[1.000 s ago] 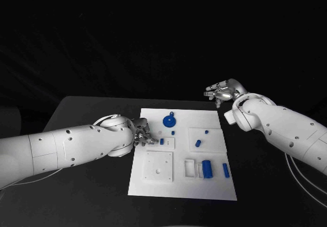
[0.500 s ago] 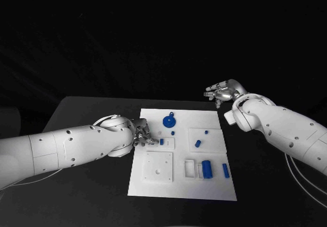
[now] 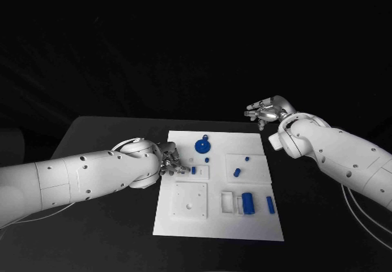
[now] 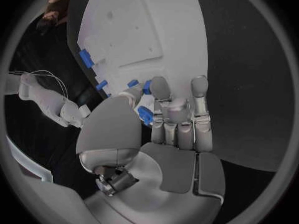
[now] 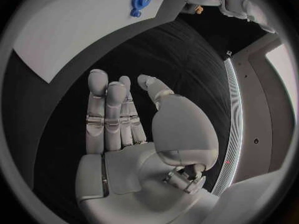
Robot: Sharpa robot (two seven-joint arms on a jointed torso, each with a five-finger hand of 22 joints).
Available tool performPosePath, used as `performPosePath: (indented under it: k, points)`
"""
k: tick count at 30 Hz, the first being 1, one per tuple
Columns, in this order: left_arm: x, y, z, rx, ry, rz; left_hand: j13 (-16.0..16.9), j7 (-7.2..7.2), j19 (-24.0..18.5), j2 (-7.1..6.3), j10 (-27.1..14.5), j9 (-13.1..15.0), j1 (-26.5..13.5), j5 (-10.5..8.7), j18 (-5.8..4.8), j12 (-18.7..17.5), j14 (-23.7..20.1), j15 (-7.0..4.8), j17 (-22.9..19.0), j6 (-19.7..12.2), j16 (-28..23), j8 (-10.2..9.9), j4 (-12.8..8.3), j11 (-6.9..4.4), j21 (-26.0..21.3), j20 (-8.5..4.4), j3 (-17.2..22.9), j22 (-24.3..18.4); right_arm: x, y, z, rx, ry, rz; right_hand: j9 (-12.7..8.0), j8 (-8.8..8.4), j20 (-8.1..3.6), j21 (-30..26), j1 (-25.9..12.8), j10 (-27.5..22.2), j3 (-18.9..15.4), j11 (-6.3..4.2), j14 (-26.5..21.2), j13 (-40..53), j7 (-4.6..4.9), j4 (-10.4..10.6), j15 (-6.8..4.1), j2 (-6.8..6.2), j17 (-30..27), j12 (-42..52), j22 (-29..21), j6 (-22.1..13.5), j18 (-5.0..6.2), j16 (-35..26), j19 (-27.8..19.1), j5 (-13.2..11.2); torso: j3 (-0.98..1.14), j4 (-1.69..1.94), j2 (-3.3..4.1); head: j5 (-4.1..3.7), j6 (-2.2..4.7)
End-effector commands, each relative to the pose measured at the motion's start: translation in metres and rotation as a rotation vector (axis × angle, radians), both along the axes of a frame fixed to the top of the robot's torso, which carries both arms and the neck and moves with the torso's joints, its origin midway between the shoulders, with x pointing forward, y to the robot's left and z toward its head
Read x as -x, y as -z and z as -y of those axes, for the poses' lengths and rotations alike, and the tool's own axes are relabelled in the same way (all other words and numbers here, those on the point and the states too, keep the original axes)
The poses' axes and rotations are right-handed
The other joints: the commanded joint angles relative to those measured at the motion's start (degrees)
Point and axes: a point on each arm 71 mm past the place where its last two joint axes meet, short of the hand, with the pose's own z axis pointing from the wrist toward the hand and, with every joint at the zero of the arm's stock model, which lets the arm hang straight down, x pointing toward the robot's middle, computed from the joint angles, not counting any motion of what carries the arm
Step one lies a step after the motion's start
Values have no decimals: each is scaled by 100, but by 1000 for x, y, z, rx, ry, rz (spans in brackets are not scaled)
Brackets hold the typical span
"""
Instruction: Assemble the parts on the task board
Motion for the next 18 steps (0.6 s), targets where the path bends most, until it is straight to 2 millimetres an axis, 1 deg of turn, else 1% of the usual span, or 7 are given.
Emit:
performPosePath:
  k: [1, 6, 10, 18]
  points:
    - [0, -1, 2, 9, -2, 7, -6, 21, 40, -31, 283, 3, -62, -92, -23, -4, -22, -10, 0, -21, -33, -7, 46, -1, -36, 9, -15, 101, 0, 0, -1, 2, -8, 4, -5, -18, -30, -14, -57, 3, -8, -9, -55, -5, 24, 30, 3, 1, -7, -17, -5, -25, 87, 13, 221, 22, 0, 1, 1, -4, 1]
    - [-1, -1, 1, 10, -7, 12, -5, 24, 43, -41, 282, 7, -92, -201, -24, -6, -24, -10, -11, -14, -38, -3, 74, 0, -39, 9, -28, 102, 0, 1, 0, 2, -7, 3, -5, -18, -30, -14, -57, 3, -8, -9, -55, -5, 24, 30, 3, 1, -7, -17, -5, -25, 87, 13, 221, 22, -2, 3, 2, -11, 0]
    - [-1, -1, 1, 13, -10, 17, -4, 24, 46, -42, 282, 9, -104, -230, -25, -6, -23, -10, -12, -13, -38, -3, 89, 0, -41, 8, -28, 103, 0, 1, 0, 2, -7, 2, -5, -18, -30, -14, -57, 3, -8, -9, -55, -5, 24, 30, 3, 1, -7, -17, -5, -25, 87, 13, 221, 22, -3, 5, 3, -14, 3]
    - [-2, -2, 0, 16, -15, 24, -4, 34, 48, -93, 282, 11, -219, -379, -25, -10, -24, -8, -24, -2, -45, -1, 180, 5, -45, 8, -72, 102, 1, 1, 0, 2, -7, 1, -4, -17, -29, -24, -65, 3, -17, -8, -56, -10, 24, 34, 4, 0, -11, -21, -10, -25, 88, 11, 219, 30, -2, 4, 0, -13, 0]
